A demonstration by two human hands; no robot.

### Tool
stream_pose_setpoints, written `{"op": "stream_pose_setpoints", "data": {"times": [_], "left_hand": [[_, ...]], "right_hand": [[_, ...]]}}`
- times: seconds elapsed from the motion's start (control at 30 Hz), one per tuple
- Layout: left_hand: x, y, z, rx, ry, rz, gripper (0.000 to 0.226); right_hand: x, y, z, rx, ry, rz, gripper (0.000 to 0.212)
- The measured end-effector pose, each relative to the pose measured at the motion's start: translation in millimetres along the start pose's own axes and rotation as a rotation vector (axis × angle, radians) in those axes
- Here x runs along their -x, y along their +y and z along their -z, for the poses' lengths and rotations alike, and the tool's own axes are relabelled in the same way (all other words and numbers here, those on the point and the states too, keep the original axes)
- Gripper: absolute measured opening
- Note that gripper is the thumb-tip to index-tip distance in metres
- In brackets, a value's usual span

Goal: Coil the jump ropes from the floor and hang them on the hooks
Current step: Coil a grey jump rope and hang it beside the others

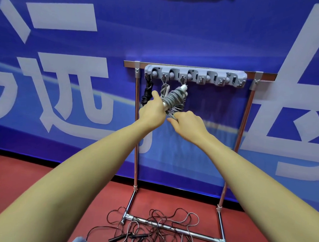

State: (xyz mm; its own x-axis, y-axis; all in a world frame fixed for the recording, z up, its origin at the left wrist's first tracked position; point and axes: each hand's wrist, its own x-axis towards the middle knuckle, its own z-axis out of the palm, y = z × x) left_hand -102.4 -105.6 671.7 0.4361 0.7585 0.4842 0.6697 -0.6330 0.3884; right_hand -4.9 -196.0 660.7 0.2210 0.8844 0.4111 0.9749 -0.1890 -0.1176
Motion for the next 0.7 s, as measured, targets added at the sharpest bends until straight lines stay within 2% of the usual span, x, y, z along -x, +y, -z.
{"op": "stream_pose_setpoints", "data": {"times": [0.13, 0.27, 0.33, 0.43, 0.5, 0.57, 0.6, 0.63, 0.7], "left_hand": [[1, -7, -6, -0.252, -0.034, 0.003, 0.040], [5, -15, -12, -0.514, -0.100, -0.090, 0.034], [6, -19, -15, -0.613, -0.134, -0.164, 0.027], [6, -27, -16, -0.765, -0.177, -0.367, 0.011], [5, -33, -14, -0.800, -0.229, -0.467, 0.028], [3, -36, -8, -0.877, -0.177, -0.690, 0.047], [1, -38, -6, -0.898, -0.057, -0.805, 0.052], [-2, -41, -4, -0.864, 0.031, -0.888, 0.053], [-7, -45, -3, -0.815, 0.084, -0.938, 0.043]], "right_hand": [[3, -6, 1, 0.097, -0.023, 0.102, 0.038], [7, -9, 3, 0.210, -0.032, 0.208, 0.031], [6, -10, 3, 0.269, -0.033, 0.235, 0.033], [4, -10, 2, 0.303, -0.041, 0.267, 0.026], [3, -7, 2, 0.266, -0.061, 0.276, 0.020], [4, -4, -1, 0.215, -0.060, 0.279, 0.023], [4, -3, -4, 0.188, -0.040, 0.287, 0.024], [5, -2, -8, 0.160, -0.028, 0.289, 0.026], [8, -3, -13, 0.047, -0.040, 0.280, 0.029]]}}
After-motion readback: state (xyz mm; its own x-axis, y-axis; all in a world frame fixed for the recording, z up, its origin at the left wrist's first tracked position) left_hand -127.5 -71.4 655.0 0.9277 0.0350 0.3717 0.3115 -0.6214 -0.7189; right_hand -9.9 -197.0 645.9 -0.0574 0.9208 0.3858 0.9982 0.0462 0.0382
